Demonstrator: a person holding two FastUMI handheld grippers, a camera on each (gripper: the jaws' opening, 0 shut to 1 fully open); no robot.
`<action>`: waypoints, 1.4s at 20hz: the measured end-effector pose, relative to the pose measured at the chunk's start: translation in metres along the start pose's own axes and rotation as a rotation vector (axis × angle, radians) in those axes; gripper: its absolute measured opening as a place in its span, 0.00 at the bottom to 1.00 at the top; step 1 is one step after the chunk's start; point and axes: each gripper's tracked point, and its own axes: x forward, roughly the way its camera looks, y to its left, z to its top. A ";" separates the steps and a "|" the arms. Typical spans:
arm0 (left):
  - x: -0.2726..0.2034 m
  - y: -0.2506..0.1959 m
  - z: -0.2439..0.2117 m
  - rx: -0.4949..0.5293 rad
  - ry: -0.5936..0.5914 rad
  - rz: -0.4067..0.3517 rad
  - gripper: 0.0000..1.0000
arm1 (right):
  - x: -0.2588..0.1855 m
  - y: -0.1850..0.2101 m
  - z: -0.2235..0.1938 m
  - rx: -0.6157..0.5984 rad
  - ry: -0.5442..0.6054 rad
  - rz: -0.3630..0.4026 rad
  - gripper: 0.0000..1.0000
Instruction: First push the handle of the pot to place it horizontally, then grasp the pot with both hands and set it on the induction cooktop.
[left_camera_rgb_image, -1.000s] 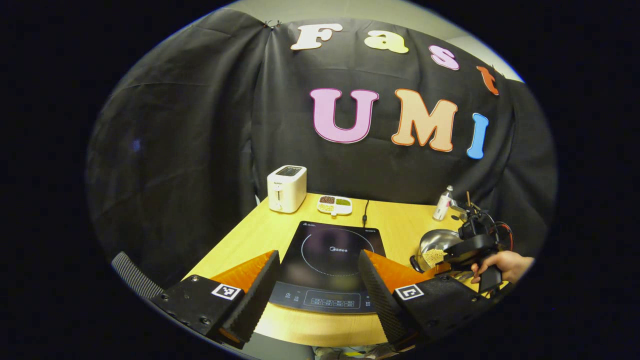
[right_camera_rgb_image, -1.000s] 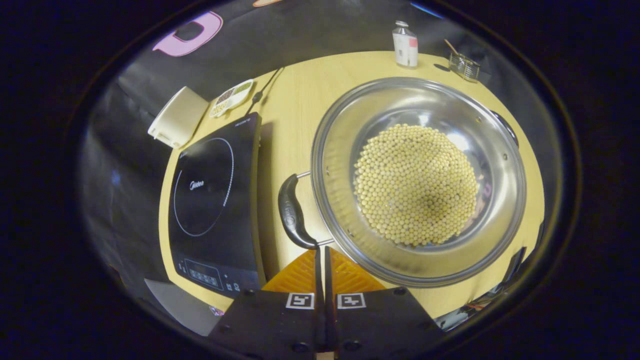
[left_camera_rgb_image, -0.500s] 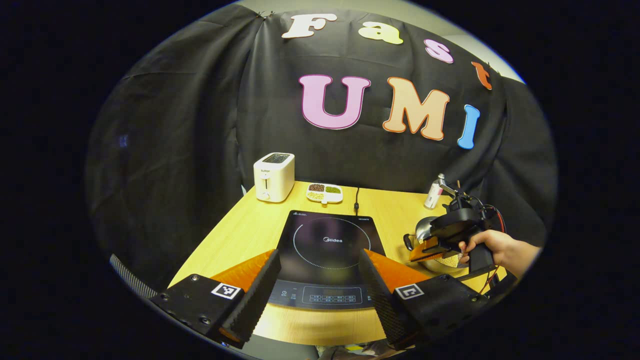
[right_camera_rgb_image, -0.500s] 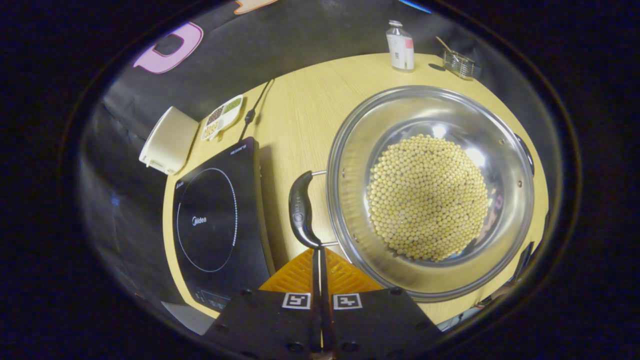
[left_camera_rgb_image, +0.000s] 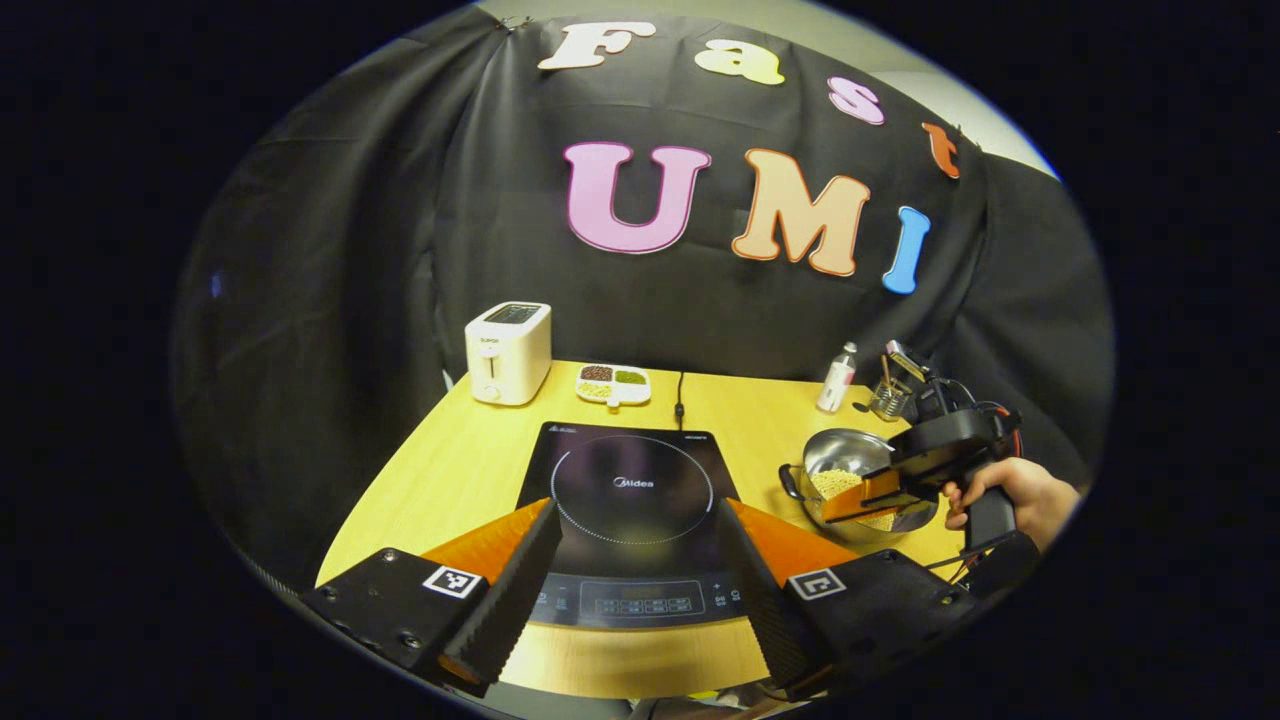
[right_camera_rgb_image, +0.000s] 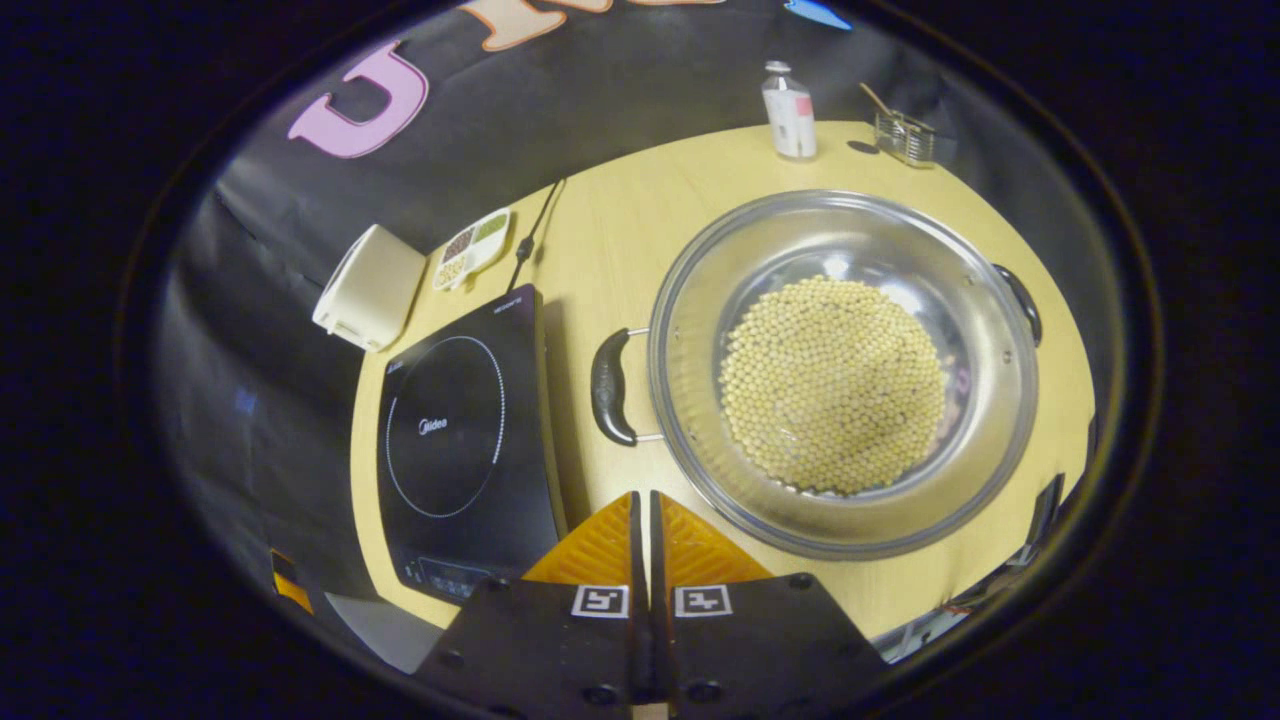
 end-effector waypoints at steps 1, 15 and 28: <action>0.002 -0.005 0.001 0.004 -0.001 -0.019 0.95 | -0.011 -0.007 -0.001 0.009 -0.011 0.001 0.02; 0.046 -0.095 -0.020 0.032 0.107 -0.102 0.96 | -0.083 -0.144 0.024 0.126 -0.066 -0.043 0.24; 0.132 -0.172 -0.052 -0.025 0.322 -0.053 0.96 | -0.027 -0.249 0.114 0.071 0.065 0.022 0.94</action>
